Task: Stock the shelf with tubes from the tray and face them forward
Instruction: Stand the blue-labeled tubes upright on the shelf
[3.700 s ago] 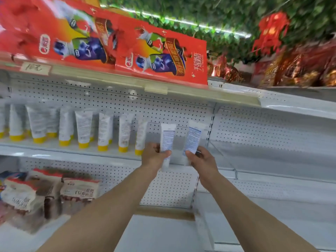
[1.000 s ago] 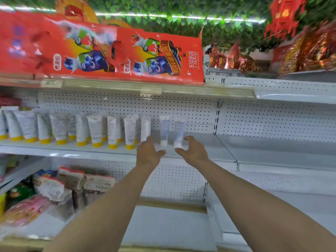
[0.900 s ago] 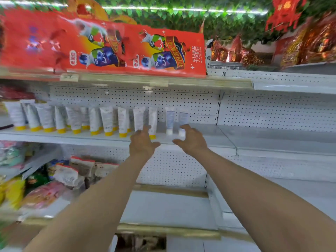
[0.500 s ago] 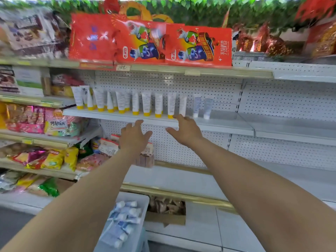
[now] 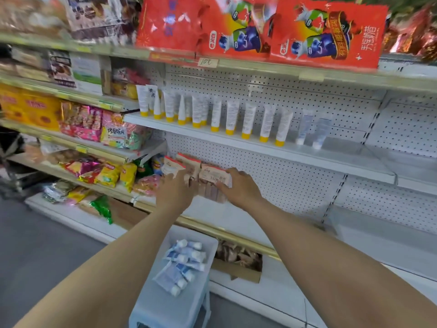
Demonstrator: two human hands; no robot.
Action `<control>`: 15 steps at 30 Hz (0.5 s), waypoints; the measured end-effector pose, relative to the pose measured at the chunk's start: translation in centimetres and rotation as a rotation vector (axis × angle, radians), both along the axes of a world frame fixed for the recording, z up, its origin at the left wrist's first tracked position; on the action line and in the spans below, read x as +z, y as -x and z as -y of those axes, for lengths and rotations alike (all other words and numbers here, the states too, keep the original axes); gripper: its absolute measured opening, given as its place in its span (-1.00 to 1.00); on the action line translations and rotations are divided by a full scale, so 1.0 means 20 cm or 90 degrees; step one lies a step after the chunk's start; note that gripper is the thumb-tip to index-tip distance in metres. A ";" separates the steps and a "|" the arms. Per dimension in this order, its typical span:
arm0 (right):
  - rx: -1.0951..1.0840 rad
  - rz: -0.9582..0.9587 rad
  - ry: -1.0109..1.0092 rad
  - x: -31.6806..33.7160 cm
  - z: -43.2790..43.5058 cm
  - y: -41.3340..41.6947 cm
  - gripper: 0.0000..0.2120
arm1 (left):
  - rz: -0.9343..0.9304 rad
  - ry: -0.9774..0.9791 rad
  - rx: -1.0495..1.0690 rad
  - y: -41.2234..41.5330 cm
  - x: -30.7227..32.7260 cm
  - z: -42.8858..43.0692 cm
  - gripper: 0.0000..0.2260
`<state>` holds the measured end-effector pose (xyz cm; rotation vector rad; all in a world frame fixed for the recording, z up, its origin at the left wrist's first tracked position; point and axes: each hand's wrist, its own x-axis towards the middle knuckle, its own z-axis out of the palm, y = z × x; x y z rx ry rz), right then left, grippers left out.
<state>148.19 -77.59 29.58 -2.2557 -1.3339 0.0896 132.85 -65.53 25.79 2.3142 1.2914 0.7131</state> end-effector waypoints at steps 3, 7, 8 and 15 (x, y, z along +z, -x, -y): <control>0.029 -0.022 0.030 -0.17 -0.17 -0.06 -0.49 | -0.025 0.026 0.024 -0.04 -0.17 -0.15 -0.44; 0.071 -0.083 0.085 -0.45 -0.42 -0.16 -0.39 | -0.070 0.071 0.047 -0.11 -0.42 -0.37 -0.46; 0.073 -0.097 0.104 -0.52 -0.47 -0.19 -0.38 | -0.077 0.091 0.056 -0.13 -0.48 -0.42 -0.46; 0.083 -0.200 0.275 -1.07 -0.72 -0.26 -0.42 | -0.154 0.237 0.111 -0.15 -0.98 -0.62 -0.53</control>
